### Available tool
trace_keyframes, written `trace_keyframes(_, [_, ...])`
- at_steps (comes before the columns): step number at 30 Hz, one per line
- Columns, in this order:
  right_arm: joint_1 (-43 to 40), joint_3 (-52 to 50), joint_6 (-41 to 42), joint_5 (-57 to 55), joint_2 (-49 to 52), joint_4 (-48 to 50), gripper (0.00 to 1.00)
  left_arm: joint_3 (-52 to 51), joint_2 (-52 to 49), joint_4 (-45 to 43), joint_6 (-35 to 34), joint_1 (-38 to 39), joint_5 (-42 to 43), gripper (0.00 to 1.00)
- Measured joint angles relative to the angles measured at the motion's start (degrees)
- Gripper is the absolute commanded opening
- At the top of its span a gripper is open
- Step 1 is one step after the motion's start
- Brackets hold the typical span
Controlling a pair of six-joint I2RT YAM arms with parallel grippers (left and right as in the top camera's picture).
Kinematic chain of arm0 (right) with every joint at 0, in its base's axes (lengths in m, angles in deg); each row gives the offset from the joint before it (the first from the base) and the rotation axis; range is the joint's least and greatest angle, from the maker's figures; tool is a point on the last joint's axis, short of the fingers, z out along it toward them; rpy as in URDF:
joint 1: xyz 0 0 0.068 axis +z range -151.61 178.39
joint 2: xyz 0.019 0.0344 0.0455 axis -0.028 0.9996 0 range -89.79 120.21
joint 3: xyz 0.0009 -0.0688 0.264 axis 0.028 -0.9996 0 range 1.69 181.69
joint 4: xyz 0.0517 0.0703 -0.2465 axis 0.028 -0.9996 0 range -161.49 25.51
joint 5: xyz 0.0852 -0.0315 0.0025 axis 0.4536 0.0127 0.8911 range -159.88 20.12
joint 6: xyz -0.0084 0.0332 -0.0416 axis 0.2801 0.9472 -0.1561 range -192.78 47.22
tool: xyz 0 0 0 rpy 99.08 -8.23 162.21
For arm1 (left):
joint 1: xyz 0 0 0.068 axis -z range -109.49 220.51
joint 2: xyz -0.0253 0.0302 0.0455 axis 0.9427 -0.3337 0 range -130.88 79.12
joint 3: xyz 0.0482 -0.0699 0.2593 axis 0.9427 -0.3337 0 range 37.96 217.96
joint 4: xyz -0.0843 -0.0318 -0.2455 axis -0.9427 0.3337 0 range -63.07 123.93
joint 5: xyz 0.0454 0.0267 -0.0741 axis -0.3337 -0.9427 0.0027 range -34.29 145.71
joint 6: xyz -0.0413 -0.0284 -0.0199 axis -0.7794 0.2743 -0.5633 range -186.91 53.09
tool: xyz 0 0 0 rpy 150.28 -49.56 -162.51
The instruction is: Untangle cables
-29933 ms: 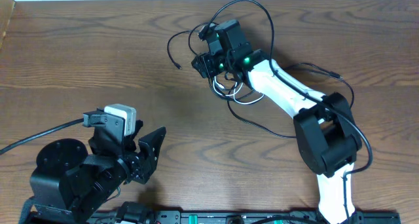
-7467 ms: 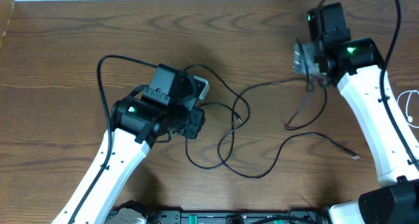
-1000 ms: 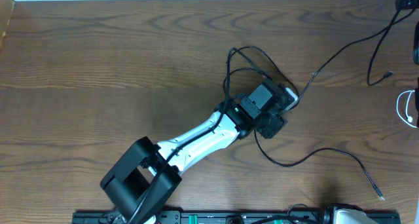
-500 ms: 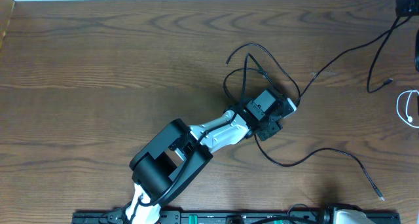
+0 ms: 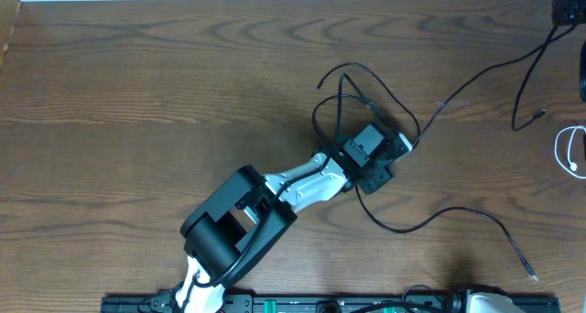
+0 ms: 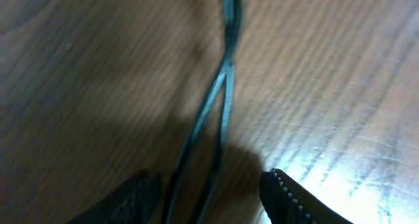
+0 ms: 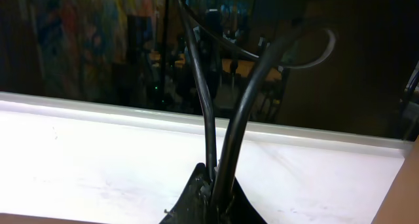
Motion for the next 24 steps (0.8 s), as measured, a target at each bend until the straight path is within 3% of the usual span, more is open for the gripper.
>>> trace_keyframes(5, [0.0,0.0,0.0,0.0,0.0,-0.1,0.01,0.0,3.3,9.9,-6.2,-0.5,-0.3,0.37])
trace_keyframes(11, [0.0,0.0,0.0,0.0,0.0,-0.3,0.01,-0.1,12.3,21.3,-15.1,-0.3,0.2,0.35])
trace_keyframes(18, [0.0,0.0,0.0,0.0,0.0,-0.9,0.01,-0.1,16.3,24.9,-19.8,0.2,10.9,0.36])
trace_keyframes(24, [0.0,0.0,0.0,0.0,0.0,-1.0,0.01,-0.1,13.5,24.9,-25.4,5.0,13.3,0.52])
